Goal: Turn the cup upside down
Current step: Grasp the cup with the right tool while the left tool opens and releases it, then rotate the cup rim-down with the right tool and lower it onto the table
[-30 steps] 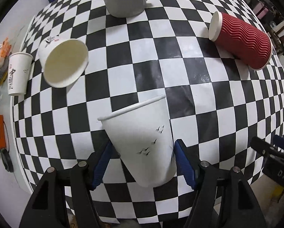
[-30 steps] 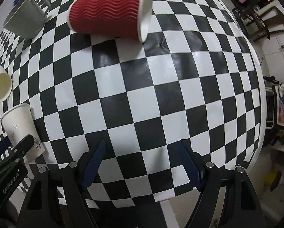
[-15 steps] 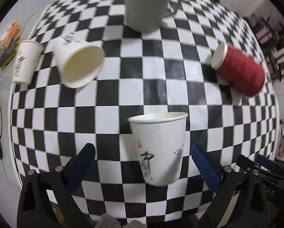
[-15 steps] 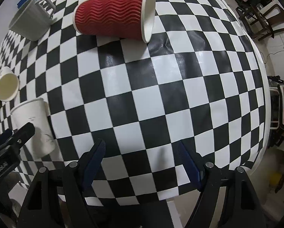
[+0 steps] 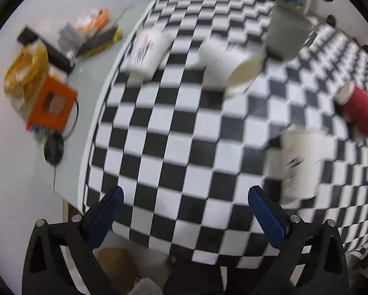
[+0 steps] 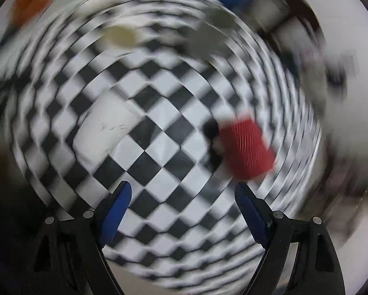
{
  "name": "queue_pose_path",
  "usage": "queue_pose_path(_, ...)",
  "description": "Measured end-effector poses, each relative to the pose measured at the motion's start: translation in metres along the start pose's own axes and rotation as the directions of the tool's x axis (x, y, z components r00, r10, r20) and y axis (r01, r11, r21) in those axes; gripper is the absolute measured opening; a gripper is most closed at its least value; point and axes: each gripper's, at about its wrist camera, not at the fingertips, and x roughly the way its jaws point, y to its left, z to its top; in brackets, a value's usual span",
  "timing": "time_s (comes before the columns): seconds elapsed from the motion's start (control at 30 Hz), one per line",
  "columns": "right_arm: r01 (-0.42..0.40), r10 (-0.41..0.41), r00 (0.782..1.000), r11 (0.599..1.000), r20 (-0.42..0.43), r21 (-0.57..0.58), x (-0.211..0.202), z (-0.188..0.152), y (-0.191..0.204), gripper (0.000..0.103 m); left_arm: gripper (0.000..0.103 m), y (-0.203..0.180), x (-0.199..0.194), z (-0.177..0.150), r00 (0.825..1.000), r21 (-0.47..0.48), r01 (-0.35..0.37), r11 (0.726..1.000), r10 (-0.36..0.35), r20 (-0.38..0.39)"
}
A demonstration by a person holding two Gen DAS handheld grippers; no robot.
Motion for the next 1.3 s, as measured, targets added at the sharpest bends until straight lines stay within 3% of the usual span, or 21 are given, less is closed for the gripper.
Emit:
queue_pose_path(0.03, 0.092, -0.09, 0.996, 0.981, 0.015, -0.173, 0.0, 0.006, 0.02, 0.087, 0.103, 0.001, 0.013, -0.004, 0.999, -0.009, -0.001, 1.0, 0.001, -0.034)
queue_pose_path(0.07, 0.179, -0.174, 0.984, 0.927, 0.043, -0.33, 0.002, 0.009, 0.04, 0.087, 0.103, 0.002, 0.023, -0.008, 0.998, -0.013, 0.004, 1.0, -0.005, -0.059)
queue_pose_path(0.13, 0.323, -0.293, 0.945, 0.759, 0.148, -0.565, 0.01, 0.011, 0.07, 0.087, 0.103, 0.004, 0.041, -0.014, 0.995, -0.019, 0.006, 1.0, -0.008, -0.094)
queue_pose_path(0.2, 0.437, -0.354, 0.893, 0.521, 0.28, -0.733, 0.021, 0.005, 0.093, 0.087, 0.103, 0.005, 0.054, -0.018, 0.994, -0.024, 0.017, 1.0, -0.019, -0.107)
queue_pose_path(0.23, 0.468, -0.357, 0.873, 0.426, 0.331, -0.775, 0.024, 0.002, 0.102, 0.087, 0.103, 0.005, 0.057, -0.018, 0.993, -0.029, 0.021, 0.999, -0.025, -0.115)
queue_pose_path(0.27, 0.507, -0.348, 0.844, 0.274, 0.408, -0.817, 0.031, -0.004, 0.11, 0.087, 0.103, 0.005, 0.061, -0.018, 0.992, -0.034, 0.031, 0.999, -0.035, -0.12)
queue_pose_path(0.33, 0.532, -0.311, 0.816, 0.072, 0.488, -0.843, 0.038, -0.007, 0.127, 0.087, 0.103, 0.008, 0.071, -0.018, 0.99, -0.045, 0.049, 0.998, -0.054, -0.13)
queue_pose_path(0.4, 0.524, -0.259, 0.804, -0.116, 0.535, -0.844, 0.048, -0.014, 0.131, 0.087, 0.103, 0.012, 0.078, -0.017, 0.988, -0.046, 0.062, 0.997, -0.068, -0.137)
queue_pose_path(0.5, 0.501, -0.198, 0.8, -0.297, 0.566, -0.813, 0.063, -0.025, 0.141, 0.087, 0.103, 0.02, 0.086, -0.015, 0.987, -0.049, 0.071, 0.996, -0.078, -0.143)
queue_pose_path(0.6, 0.473, -0.166, 0.808, -0.39, 0.565, -0.79, 0.077, -0.036, 0.151, 0.082, 0.103, 0.031, 0.094, -0.011, 0.986, -0.058, 0.071, 0.996, -0.079, -0.147)
queue_pose_path(0.63, 0.462, -0.163, 0.812, -0.405, 0.56, -0.789, 0.082, -0.036, 0.152, 0.077, 0.103, 0.034, 0.093, -0.014, 0.987, -0.062, 0.067, 0.996, -0.075, -0.144)
queue_pose_path(0.67, 0.445, -0.17, 0.82, -0.412, 0.546, -0.795, 0.087, -0.036, 0.152, 0.065, 0.103, 0.036, 0.093, -0.012, 0.987, -0.066, 0.063, 0.996, -0.072, -0.142)
queue_pose_path(0.77, 0.442, -0.176, 0.827, -0.385, 0.534, -0.81, 0.09, -0.036, 0.156, 0.065, 0.103, 0.055, 0.094, -0.006, 0.989, -0.085, 0.054, 0.995, -0.065, -0.134)
queue_pose_path(0.8, 0.431, -0.187, 0.838, -0.348, 0.512, -0.833, 0.089, -0.031, 0.155, 0.065, 0.103, 0.059, 0.094, -0.003, 0.99, -0.088, 0.048, 0.995, -0.06, -0.13)
queue_pose_path(0.87, 0.386, -0.219, 0.873, -0.233, 0.435, -0.892, 0.083, -0.018, 0.154, 0.064, 0.103, 0.068, 0.096, 0.002, 0.992, -0.09, 0.037, 0.995, -0.048, -0.121)
queue_pose_path(0.93, 0.33, -0.244, 0.909, -0.074, 0.338, -0.941, 0.077, -0.003, 0.152, 0.064, 0.103, 0.077, 0.098, 0.008, 0.993, -0.096, 0.024, 0.995, -0.035, -0.115)
queue_pose_path(1.03, 0.157, -0.222, 0.971, 0.324, 0.087, -0.933, 0.065, 0.034, 0.133, 0.064, 0.103, 0.088, 0.102, 0.016, 0.993, -0.108, 0.016, 0.994, -0.028, -0.115)
queue_pose_path(1.1, 0.046, -0.173, 0.983, 0.56, -0.063, -0.827, 0.065, 0.055, 0.11, 0.064, 0.103, 0.091, 0.103, 0.02, 0.993, -0.105, 0.013, 0.994, -0.025, -0.113)
queue_pose_path(1.2, -0.088, -0.069, 0.97, 0.795, -0.233, -0.6, 0.076, 0.08, 0.07, 0.064, 0.103, 0.09, 0.101, 0.03, 0.995, -0.087, 0.011, 0.996, -0.019, -0.102)
queue_pose_path(1.27, -0.203, 0.058, 0.941, 0.883, -0.332, -0.422, 0.083, 0.093, 0.048, 0.064, 0.103, 0.087, 0.1, 0.036, 0.995, -0.075, 0.01, 0.997, -0.017, -0.096)
queue_pose_path(1.3, -0.268, 0.139, 0.913, 0.912, -0.383, -0.31, 0.088, 0.097, 0.036, 0.064, 0.103, 0.087, 0.1, 0.038, 0.996, -0.07, 0.012, 0.997, -0.019, -0.091)
